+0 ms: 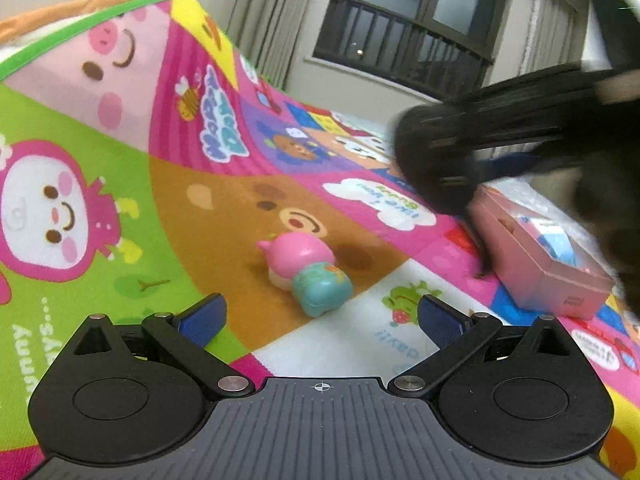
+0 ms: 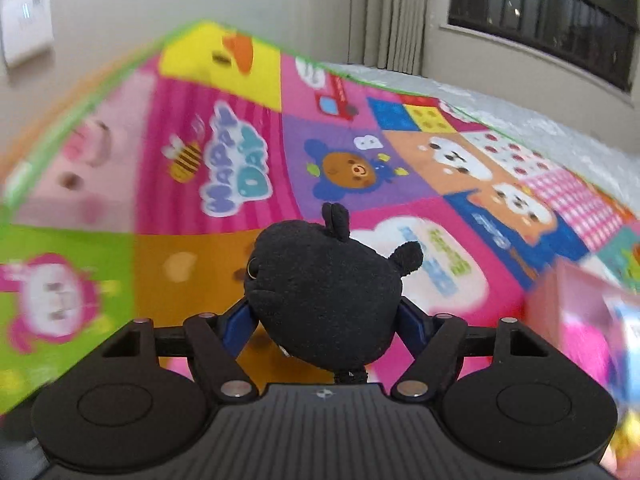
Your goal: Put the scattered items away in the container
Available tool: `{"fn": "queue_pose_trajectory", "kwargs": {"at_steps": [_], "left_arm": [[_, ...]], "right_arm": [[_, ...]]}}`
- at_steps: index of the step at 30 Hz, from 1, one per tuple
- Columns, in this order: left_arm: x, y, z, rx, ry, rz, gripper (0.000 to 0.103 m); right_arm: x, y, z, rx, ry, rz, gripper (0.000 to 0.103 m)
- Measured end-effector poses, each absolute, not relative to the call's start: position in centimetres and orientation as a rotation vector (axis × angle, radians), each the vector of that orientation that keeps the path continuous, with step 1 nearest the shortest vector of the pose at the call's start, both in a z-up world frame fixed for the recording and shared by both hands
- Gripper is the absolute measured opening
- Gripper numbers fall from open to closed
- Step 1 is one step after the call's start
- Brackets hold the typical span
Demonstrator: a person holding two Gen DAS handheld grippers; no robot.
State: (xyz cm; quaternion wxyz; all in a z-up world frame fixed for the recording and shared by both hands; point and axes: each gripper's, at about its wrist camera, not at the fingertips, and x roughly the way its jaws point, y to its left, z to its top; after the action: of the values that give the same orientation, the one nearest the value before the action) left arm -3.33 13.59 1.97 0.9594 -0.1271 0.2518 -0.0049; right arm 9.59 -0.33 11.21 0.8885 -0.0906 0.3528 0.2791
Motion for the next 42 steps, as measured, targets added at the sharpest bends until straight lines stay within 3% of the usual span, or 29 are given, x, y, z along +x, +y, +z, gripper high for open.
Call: {"fn": "queue_pose_trajectory", "kwargs": {"at_steps": [5,10,13,20,29,37,42], "left_arm": [[-4.0,11.6,2.7,-0.194,0.463,-0.034,0.103],[-4.6,9.4,2.7,-0.130,0.440,-0.126,0.103],[-4.6,8.6,2.3,-0.094,0.448,-0.134,0.103],[-4.5,10.3,1.9,-0.204,0.452,-0.104,0.103],[-4.3,10.4,1.7,-0.209,0.463,-0.077,0.103],[-4.3,10.7,1.5,-0.227,0.466,-0.068,0.103],[-4.2,11.0,1.7,-0.244,0.477,-0.047,0.103]], "right_arm": [[3.8,-8.5,13.0,-0.033,0.898,0.587,0.074],[1.5,-14.7,9.2,0.196,1.232,0.522,0.074],[1.2,-16.7,6.5,0.292,1.324,0.474,0.075],[0.7,-17.7,6.9,0.250,1.137,0.427,0.091],[0.1,-19.6,8.0,0.111,0.923,0.309,0.092],[-0.8,-21.4,8.2,-0.002,0.829,0.166,0.093],[-1.7,-24.7,7.7,0.072,0.808,0.122,0.097]]}}
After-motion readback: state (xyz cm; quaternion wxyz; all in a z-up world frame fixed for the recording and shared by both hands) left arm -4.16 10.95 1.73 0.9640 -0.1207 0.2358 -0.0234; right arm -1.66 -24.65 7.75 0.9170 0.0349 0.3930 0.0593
